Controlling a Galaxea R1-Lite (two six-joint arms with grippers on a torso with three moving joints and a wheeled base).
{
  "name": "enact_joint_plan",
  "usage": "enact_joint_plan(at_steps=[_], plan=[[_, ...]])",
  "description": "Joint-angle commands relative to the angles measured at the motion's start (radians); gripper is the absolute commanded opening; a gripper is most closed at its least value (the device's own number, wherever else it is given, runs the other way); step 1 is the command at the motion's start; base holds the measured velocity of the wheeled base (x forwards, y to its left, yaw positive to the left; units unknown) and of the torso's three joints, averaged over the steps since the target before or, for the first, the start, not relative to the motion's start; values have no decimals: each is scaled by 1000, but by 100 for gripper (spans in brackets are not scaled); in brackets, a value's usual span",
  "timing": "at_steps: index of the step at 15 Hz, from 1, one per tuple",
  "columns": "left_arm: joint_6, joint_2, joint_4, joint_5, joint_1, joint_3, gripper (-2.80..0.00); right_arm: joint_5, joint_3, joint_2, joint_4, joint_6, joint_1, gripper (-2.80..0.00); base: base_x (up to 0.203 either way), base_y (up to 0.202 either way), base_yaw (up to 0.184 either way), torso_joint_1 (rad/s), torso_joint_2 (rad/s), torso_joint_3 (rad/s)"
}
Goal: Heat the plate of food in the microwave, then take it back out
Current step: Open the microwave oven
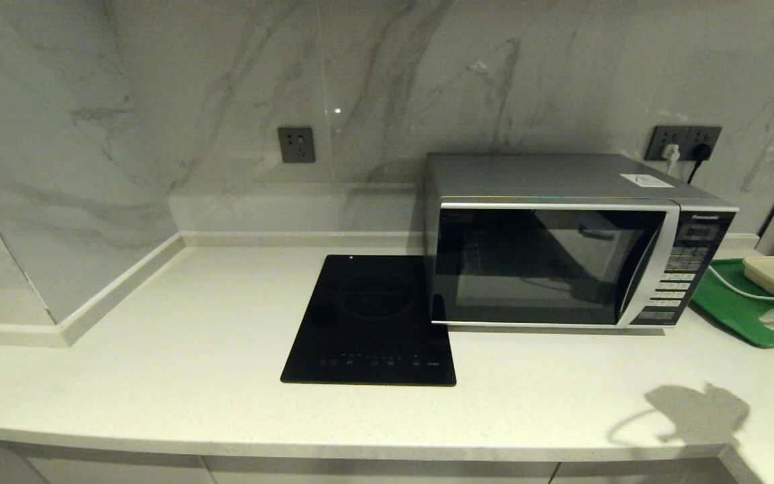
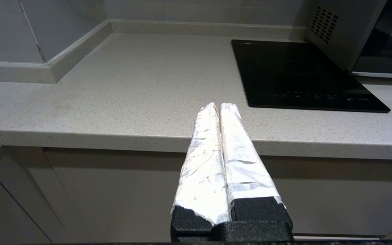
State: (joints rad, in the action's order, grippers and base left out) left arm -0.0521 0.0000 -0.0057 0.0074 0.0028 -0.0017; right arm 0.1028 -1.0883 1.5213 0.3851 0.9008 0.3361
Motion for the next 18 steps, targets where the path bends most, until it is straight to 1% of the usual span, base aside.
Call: enact_joint_plan(at_steps=[1, 2, 4, 5, 7, 9, 13, 14, 16, 18], plan=[[0, 0, 0, 0, 0, 0, -280, 167, 138, -6, -54, 4, 138, -280, 0, 0, 0, 0, 0, 0], [0, 0, 0, 0, 0, 0, -280, 229, 196, 6, -86, 4, 169, -280, 0, 0, 0, 0, 0, 0], [0, 0, 0, 0, 0, 0, -280, 321, 290, 20, -129, 4, 212, -280, 0, 0, 0, 0, 0, 0], [-2, 0, 0, 0, 0, 0, -280, 358, 321, 40, -165, 4, 224, -280, 0, 0, 0, 0, 0, 0], [-1, 0, 0, 0, 0, 0, -280, 418, 335, 107, -240, 3, 229, -280, 0, 0, 0, 0, 0, 0], [0, 0, 0, 0, 0, 0, -280, 455, 330, 196, -294, -13, 230, -280, 0, 0, 0, 0, 0, 0], [-2, 0, 0, 1, 0, 0, -280, 496, 276, 409, -510, -43, 230, -280, 0, 0, 0, 0, 0, 0], [-2, 0, 0, 1, 0, 0, -280, 501, 263, 461, -558, -66, 231, -280, 0, 0, 0, 0, 0, 0], [0, 0, 0, 0, 0, 0, -280, 514, 234, 566, -653, -143, 239, -280, 0, 0, 0, 0, 0, 0], [0, 0, 0, 0, 0, 0, -280, 583, 185, 638, -720, -186, 249, -280, 0, 0, 0, 0, 0, 0]])
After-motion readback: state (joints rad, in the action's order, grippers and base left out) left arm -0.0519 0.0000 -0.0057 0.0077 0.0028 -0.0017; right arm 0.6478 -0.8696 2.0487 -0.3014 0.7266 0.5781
